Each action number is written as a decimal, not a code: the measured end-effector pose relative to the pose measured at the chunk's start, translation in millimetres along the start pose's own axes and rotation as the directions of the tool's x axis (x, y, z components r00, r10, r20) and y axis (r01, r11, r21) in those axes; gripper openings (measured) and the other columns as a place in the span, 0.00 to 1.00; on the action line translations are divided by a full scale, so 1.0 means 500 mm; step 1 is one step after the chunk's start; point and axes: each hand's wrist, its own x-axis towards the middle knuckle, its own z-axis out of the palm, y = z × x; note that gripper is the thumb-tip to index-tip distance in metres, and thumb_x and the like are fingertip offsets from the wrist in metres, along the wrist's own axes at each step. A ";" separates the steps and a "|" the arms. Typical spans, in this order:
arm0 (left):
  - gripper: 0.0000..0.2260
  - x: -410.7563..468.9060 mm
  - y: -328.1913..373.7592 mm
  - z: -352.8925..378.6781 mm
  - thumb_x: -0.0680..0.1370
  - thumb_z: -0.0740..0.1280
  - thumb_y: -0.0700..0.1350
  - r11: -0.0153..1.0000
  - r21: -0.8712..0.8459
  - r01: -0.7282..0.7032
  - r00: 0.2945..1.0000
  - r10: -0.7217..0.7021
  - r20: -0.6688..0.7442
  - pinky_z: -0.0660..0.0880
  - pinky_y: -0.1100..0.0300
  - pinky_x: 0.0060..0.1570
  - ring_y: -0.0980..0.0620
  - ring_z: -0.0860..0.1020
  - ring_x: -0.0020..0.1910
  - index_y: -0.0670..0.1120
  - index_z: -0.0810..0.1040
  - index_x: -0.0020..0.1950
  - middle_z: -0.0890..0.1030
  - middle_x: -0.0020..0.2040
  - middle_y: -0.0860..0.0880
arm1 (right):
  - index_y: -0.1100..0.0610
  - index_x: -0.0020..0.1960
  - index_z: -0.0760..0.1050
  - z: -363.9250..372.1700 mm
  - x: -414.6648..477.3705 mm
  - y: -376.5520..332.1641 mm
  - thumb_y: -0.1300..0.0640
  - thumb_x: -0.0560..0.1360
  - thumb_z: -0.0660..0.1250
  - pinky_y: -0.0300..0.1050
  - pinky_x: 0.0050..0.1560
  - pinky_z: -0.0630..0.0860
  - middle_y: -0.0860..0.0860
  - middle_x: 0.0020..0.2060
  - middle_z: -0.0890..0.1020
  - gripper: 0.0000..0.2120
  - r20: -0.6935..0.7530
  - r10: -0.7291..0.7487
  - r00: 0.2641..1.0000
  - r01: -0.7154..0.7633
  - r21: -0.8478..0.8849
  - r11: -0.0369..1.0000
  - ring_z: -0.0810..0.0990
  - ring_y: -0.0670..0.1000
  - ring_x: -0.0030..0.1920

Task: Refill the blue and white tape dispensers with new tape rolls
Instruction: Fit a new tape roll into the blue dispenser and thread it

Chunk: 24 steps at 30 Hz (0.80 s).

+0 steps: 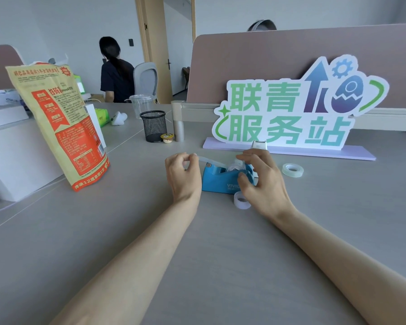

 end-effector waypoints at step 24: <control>0.09 0.015 -0.003 -0.056 0.74 0.66 0.50 0.915 0.403 0.009 0.996 -0.045 0.078 0.78 0.53 0.49 0.44 0.80 0.50 0.47 0.83 0.43 0.85 0.47 0.49 | 0.57 0.58 0.77 -0.003 -0.004 0.000 0.61 0.70 0.62 0.41 0.52 0.73 0.50 0.59 0.75 0.17 -0.001 -0.025 1.000 0.025 -0.008 1.000 0.76 0.50 0.56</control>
